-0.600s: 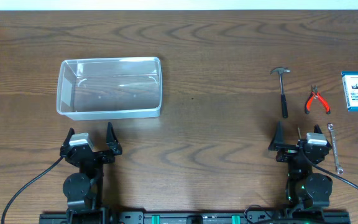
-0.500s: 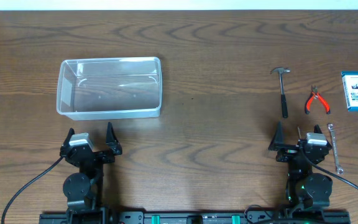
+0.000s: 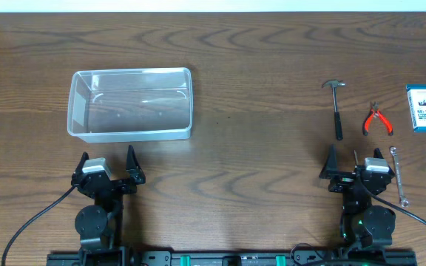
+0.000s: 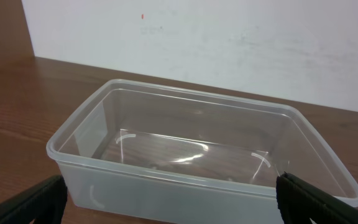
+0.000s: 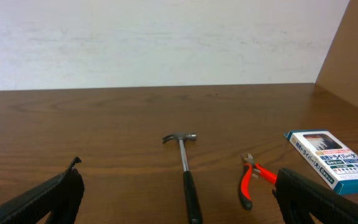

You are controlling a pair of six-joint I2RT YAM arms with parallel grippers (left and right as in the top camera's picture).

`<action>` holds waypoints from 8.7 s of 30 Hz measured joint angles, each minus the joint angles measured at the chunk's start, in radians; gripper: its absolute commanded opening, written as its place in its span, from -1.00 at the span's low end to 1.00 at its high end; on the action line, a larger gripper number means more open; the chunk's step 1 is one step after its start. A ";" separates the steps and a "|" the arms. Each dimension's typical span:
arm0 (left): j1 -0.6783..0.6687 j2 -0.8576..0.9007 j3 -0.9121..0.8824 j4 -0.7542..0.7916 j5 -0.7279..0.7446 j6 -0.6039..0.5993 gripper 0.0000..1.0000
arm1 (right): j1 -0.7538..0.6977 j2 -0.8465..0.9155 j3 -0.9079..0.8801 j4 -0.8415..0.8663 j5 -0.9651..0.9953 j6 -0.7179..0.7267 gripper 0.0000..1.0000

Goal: Pack container

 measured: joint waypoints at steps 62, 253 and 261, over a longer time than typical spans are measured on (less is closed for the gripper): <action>0.000 0.000 0.000 0.000 0.000 0.000 0.96 | 0.000 0.000 0.000 0.000 0.000 0.000 0.99; 0.000 0.000 0.000 -0.001 0.000 0.000 0.96 | 0.676 2.471 2.366 -1.206 -0.048 0.464 0.99; 0.000 0.000 0.000 -0.001 0.000 0.000 0.96 | 0.660 2.471 2.366 -1.206 -0.048 0.481 0.37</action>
